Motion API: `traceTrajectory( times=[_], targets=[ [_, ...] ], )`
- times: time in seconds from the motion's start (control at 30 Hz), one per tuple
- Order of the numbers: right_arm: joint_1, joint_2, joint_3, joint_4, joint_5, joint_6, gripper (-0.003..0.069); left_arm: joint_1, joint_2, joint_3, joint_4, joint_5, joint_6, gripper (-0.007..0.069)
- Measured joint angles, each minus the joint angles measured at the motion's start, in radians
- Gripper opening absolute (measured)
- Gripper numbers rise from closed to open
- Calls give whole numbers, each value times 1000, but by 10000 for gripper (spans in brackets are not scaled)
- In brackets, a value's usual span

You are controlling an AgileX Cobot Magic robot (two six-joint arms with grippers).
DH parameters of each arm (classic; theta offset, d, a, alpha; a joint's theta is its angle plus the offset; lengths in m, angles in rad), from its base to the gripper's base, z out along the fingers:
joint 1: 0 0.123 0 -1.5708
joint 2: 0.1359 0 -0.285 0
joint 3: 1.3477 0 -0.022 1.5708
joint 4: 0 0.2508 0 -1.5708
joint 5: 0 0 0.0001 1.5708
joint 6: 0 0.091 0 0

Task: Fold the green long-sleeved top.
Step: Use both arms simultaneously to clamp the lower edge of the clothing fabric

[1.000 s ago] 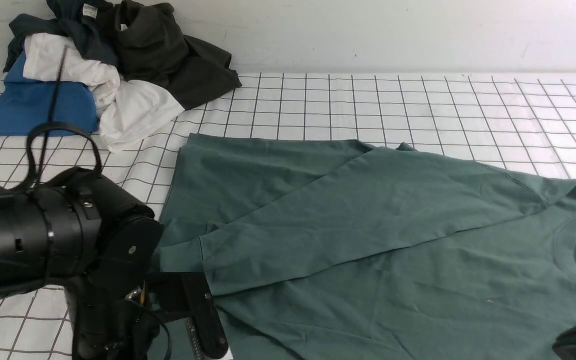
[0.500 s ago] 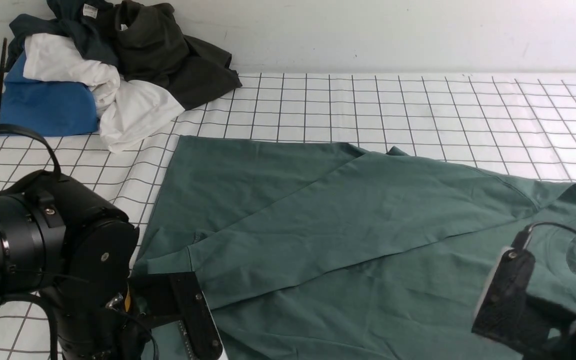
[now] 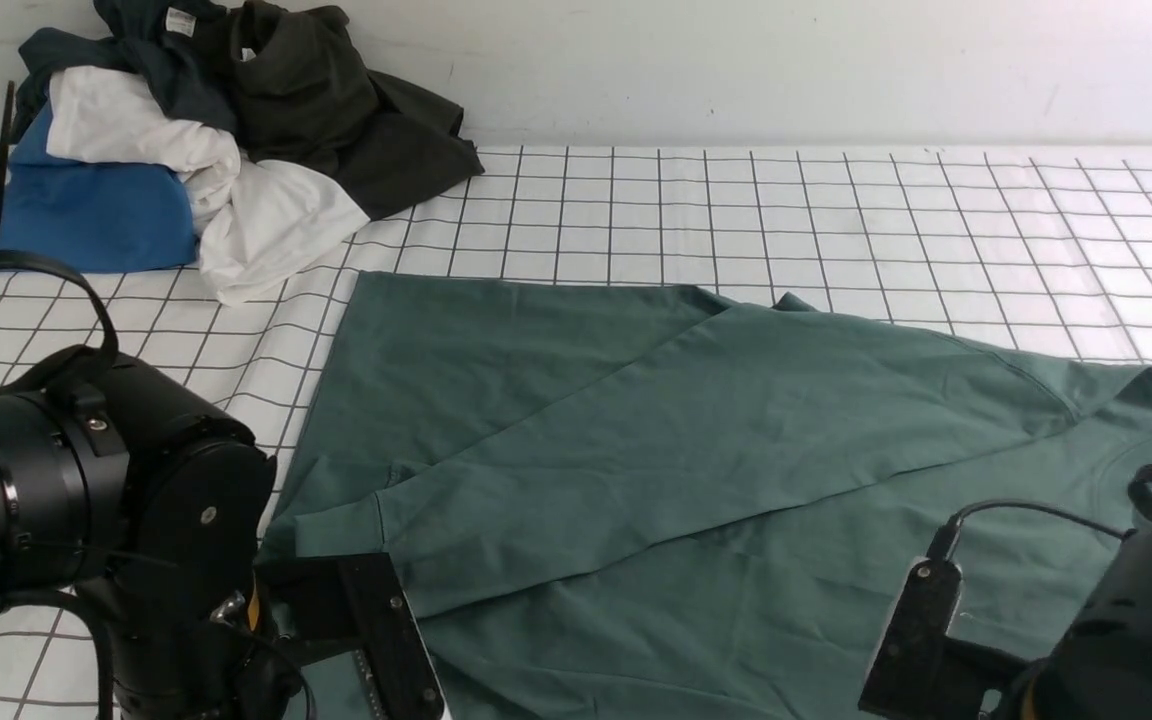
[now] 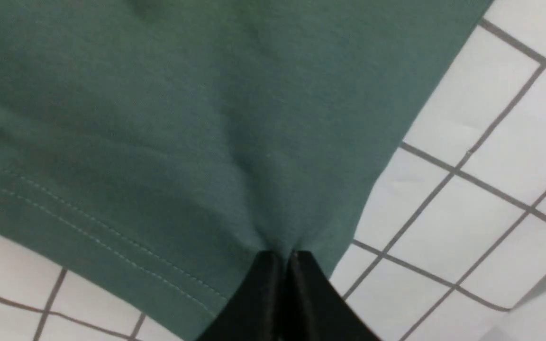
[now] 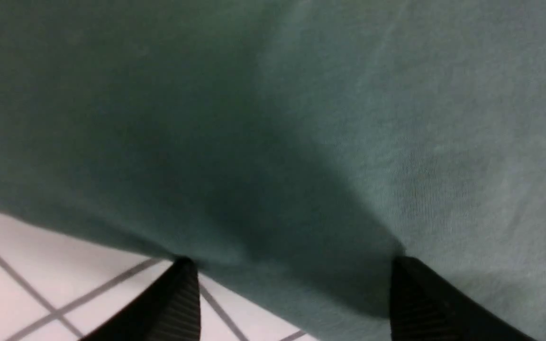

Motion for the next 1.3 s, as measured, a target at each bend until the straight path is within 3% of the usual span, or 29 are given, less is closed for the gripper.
traceTrajectory(
  times=[0.27,0.43,0.53,0.6,0.63,0.7,0.83,0.93,1.1,1.27,1.3],
  targets=[
    [0,-101,-114,103,158,3,497,0,0,78,0,-70,0,-6],
    [0,-147,-152,172,207,6,497,0,0,98,2,-93,0,50],
    [0,-177,-158,213,214,7,497,0,0,98,17,-93,0,151],
    [0,-203,-158,234,217,7,497,0,0,98,32,-95,1,273],
    [0,-205,-158,234,217,7,497,0,0,98,33,-95,2,273],
    [0,-232,-158,239,221,6,497,0,12,98,58,-95,7,407],
    [0,-259,-158,239,221,3,497,0,60,98,77,-95,7,522],
    [0,-267,-158,239,223,3,497,0,126,98,77,-108,7,554],
    [0,-267,-158,238,224,3,497,0,182,90,84,-115,7,519],
    [0,-267,-158,213,236,3,497,0,182,74,98,-124,7,305],
    [0,-267,-158,196,243,3,497,0,177,68,90,-125,6,209]
  ],
)
